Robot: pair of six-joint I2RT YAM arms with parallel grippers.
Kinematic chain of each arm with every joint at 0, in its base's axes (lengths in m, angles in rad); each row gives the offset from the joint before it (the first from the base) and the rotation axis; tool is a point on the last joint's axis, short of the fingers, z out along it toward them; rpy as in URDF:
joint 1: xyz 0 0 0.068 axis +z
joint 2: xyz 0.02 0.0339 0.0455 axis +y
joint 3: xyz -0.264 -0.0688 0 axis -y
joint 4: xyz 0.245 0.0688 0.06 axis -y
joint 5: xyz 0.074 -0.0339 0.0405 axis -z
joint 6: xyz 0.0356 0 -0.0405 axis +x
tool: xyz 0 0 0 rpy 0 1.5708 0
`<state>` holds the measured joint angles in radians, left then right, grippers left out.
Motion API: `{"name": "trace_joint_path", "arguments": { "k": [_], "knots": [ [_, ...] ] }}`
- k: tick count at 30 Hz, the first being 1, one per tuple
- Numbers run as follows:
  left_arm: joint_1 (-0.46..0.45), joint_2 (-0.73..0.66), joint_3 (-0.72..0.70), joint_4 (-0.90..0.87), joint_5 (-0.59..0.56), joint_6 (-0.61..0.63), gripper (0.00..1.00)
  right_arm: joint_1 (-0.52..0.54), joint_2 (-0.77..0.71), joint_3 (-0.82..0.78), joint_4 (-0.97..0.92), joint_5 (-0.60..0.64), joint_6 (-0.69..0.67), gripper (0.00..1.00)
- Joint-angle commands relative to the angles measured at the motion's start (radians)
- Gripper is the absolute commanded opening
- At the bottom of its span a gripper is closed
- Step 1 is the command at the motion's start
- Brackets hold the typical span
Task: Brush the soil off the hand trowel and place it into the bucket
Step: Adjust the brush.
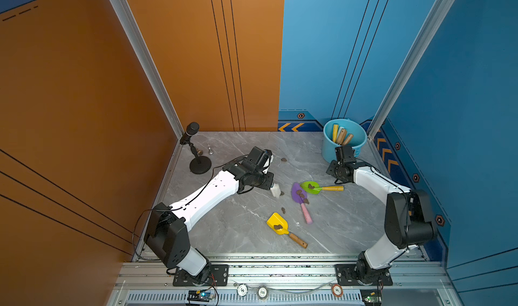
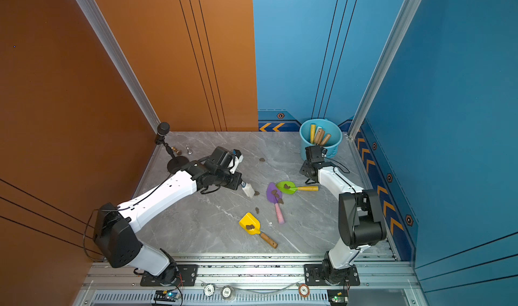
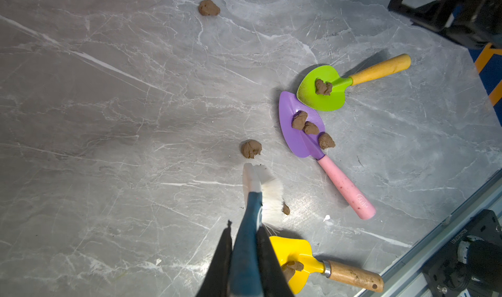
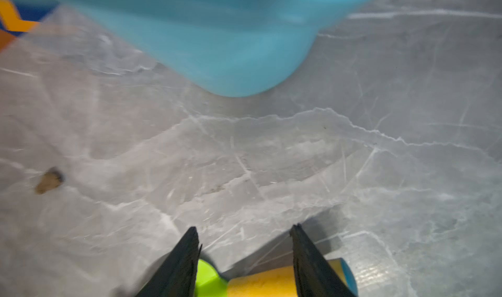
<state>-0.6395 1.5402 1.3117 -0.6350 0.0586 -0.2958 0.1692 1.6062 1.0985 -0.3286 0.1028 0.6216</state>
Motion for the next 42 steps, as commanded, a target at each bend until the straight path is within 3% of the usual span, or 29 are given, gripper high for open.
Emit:
{"name": "trace_joint_path", "arguments": {
  "k": [1, 5, 9, 15, 22, 27, 42],
  "knots": [
    [0.000, -0.009, 0.040, 0.024, -0.044, 0.005, 0.02, 0.063, -0.084, 0.040, 0.004, -0.109, 0.044, 0.57],
    [-0.018, -0.030, 0.040, 0.114, -0.102, 0.048, 0.00, 0.133, -0.105, 0.010, 0.098, -0.269, 0.167, 0.59],
    [-0.046, -0.055, 0.022, 0.277, -0.170, 0.138, 0.00, 0.162, -0.112, -0.091, 0.401, -0.449, 0.397, 0.62],
    [-0.106, -0.085, -0.010, 0.521, -0.283, 0.313, 0.00, 0.176, -0.086, -0.159, 0.791, -0.564, 0.699, 0.65],
    [-0.133, -0.081, -0.016, 0.658, -0.303, 0.361, 0.00, 0.185, -0.056, -0.171, 1.068, -0.562, 0.959, 0.71],
    [-0.151, -0.071, -0.020, 0.737, -0.333, 0.375, 0.00, 0.205, 0.003, -0.167, 1.218, -0.547, 1.112, 0.69],
    [-0.198, -0.054, -0.027, 0.814, -0.448, 0.509, 0.00, 0.228, 0.108, -0.152, 1.369, -0.582, 1.260, 0.69]
  ]
}}
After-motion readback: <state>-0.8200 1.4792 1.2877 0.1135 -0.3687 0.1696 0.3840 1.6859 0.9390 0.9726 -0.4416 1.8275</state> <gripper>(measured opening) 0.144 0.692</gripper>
